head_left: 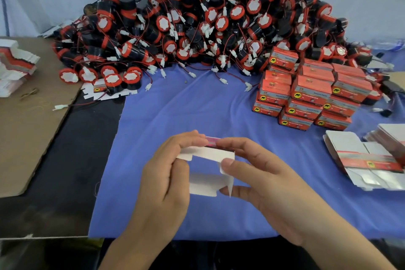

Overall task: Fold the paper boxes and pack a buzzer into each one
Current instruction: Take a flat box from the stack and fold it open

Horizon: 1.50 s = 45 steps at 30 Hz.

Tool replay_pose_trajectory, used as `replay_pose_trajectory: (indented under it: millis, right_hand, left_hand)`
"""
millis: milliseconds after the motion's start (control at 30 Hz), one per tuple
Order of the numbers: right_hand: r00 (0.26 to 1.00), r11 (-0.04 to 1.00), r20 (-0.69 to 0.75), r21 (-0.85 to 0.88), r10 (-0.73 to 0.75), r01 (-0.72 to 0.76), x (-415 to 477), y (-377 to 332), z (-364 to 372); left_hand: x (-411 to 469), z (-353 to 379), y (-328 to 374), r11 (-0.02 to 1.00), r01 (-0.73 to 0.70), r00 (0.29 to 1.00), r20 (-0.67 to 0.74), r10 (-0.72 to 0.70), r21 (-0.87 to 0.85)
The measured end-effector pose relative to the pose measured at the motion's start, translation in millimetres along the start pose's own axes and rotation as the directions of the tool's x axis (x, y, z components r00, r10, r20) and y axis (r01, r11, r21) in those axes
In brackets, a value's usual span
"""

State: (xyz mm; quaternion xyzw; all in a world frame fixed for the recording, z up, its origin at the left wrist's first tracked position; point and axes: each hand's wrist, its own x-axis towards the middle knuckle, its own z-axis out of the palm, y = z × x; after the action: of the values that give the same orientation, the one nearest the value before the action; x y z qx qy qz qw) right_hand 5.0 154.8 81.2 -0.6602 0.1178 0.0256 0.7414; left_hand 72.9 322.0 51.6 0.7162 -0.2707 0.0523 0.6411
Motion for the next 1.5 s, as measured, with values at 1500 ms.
replay_pose_trajectory:
  millis: [1500]
  right_hand:
    - [0.952,0.886,-0.073,-0.392,-0.297,0.246,-9,-7,2]
  left_hand:
    - [3,-9,-4,0.984,0.061,0.998,0.036,-0.056,-0.165]
